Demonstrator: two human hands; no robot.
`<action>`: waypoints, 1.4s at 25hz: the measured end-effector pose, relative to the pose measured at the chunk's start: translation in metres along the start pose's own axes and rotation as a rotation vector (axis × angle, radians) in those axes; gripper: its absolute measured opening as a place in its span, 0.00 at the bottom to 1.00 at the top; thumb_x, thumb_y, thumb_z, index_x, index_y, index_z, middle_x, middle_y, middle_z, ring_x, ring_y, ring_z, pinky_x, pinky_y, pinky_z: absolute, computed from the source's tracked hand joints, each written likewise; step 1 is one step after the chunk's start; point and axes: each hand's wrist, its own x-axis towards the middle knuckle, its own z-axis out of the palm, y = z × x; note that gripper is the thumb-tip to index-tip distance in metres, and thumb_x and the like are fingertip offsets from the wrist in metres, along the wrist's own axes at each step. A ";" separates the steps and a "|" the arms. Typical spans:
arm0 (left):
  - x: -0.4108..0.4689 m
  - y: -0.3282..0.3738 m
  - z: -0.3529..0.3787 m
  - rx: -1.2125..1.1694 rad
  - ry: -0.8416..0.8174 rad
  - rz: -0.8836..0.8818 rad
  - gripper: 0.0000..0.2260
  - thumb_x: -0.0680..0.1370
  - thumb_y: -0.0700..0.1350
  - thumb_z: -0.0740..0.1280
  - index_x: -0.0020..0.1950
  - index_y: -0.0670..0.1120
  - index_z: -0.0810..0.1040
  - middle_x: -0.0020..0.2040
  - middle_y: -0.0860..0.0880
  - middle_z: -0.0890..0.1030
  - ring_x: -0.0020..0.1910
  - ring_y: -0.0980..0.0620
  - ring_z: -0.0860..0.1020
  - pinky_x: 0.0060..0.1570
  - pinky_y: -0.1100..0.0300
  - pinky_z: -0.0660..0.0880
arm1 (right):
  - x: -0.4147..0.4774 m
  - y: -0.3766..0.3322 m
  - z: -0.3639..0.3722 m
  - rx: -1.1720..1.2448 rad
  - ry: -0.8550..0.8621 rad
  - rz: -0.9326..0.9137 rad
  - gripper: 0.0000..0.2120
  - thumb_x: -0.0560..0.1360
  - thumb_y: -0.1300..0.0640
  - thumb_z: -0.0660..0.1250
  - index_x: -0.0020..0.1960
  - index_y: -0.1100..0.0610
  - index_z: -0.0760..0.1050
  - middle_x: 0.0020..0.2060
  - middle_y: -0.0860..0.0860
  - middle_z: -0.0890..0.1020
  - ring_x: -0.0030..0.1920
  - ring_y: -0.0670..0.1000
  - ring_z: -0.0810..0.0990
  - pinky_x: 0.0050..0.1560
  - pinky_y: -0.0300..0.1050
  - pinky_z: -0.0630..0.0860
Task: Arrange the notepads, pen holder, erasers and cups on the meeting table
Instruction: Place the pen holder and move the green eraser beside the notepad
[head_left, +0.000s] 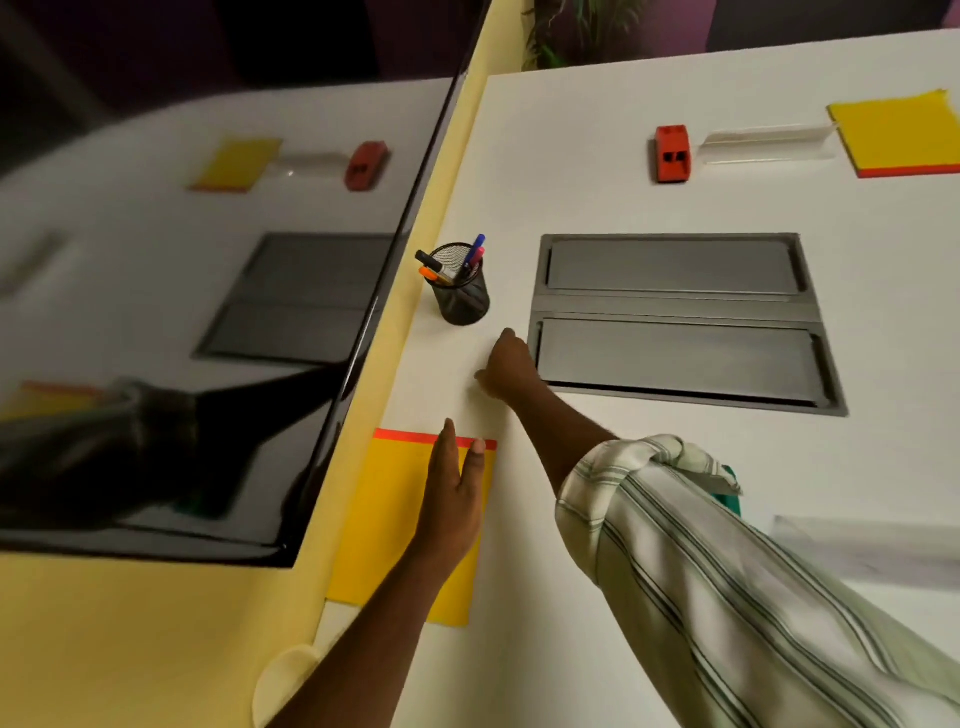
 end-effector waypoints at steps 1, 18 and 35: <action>-0.006 0.000 0.001 0.020 0.007 0.007 0.26 0.81 0.51 0.56 0.77 0.49 0.54 0.78 0.48 0.57 0.76 0.49 0.57 0.66 0.62 0.60 | -0.010 0.000 -0.005 -0.007 0.000 -0.008 0.26 0.74 0.61 0.69 0.66 0.67 0.62 0.63 0.62 0.70 0.63 0.60 0.71 0.60 0.47 0.70; -0.116 -0.019 0.046 0.375 -0.107 0.165 0.24 0.81 0.51 0.56 0.76 0.45 0.59 0.75 0.45 0.63 0.75 0.47 0.61 0.71 0.54 0.63 | -0.233 0.084 -0.047 -0.045 0.196 0.074 0.28 0.76 0.56 0.68 0.71 0.61 0.62 0.67 0.58 0.69 0.67 0.58 0.70 0.63 0.49 0.71; -0.164 -0.048 0.079 0.423 -0.232 0.231 0.27 0.81 0.50 0.59 0.76 0.41 0.58 0.75 0.41 0.62 0.75 0.44 0.60 0.73 0.49 0.61 | -0.320 0.135 -0.069 -0.114 0.383 0.154 0.27 0.77 0.55 0.67 0.71 0.59 0.62 0.69 0.57 0.66 0.69 0.58 0.66 0.67 0.53 0.71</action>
